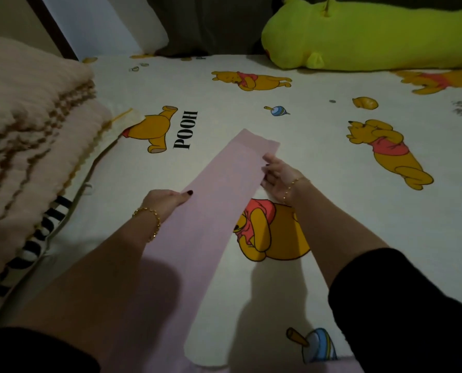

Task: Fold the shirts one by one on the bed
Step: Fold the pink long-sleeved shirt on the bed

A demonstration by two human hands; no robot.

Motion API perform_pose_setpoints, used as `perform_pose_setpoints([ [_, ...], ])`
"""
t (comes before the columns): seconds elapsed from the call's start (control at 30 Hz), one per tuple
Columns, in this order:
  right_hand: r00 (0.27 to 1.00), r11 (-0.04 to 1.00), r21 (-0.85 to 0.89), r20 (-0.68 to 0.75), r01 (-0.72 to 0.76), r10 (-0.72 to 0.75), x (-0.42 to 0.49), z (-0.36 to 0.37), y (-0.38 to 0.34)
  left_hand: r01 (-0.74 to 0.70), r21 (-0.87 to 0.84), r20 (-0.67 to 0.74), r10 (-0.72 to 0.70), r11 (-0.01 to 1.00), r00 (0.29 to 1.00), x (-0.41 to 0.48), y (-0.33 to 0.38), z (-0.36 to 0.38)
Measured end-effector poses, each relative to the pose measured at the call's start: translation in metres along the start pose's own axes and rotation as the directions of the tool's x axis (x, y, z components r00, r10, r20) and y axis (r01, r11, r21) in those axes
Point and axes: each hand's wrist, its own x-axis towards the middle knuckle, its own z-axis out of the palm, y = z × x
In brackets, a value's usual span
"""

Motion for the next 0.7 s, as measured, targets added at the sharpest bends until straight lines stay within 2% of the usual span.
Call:
perform_pose_setpoints([
  [0.2, 0.995, 0.988, -0.132, -0.073, -0.080, 0.071, -0.042, -0.018, 0.025, 0.083, 0.022, -0.045, -0.082, 0.996, 0.996, -0.042, -0.031, -0.031],
  [0.3, 0.996, 0.924, -0.379, -0.083, -0.047, 0.016, -0.075, -0.013, 0.038, 0.171, 0.046, -0.020, -0.171, 0.984, 0.985, -0.088, -0.060, -0.058],
  [0.37, 0.996, 0.827, -0.562, -0.048, 0.032, -0.071, -0.102, 0.001, 0.051, 0.227, 0.089, 0.002, -0.228, 0.970, 0.974, -0.119, -0.088, -0.079],
  [0.43, 0.991, 0.717, -0.685, 0.065, 0.131, -0.118, -0.132, 0.022, 0.069, 0.282, 0.089, 0.023, -0.285, 0.955, 0.958, -0.156, -0.109, -0.099],
  [0.57, 0.960, 0.452, -0.848, 0.264, 0.279, -0.098, -0.196, 0.062, 0.117, 0.314, 0.124, 0.058, -0.322, 0.941, 0.945, -0.225, -0.138, -0.117],
  [0.63, 0.936, 0.256, -0.901, 0.348, 0.351, -0.058, -0.228, 0.080, 0.141, 0.274, 0.104, -0.024, -0.273, 0.956, 0.962, -0.248, -0.153, -0.127],
  [0.7, 0.911, 0.124, -0.903, 0.411, 0.411, -0.032, -0.251, 0.098, 0.161, 0.217, 0.080, -0.178, -0.200, 0.973, 0.963, -0.258, -0.171, -0.141],
])
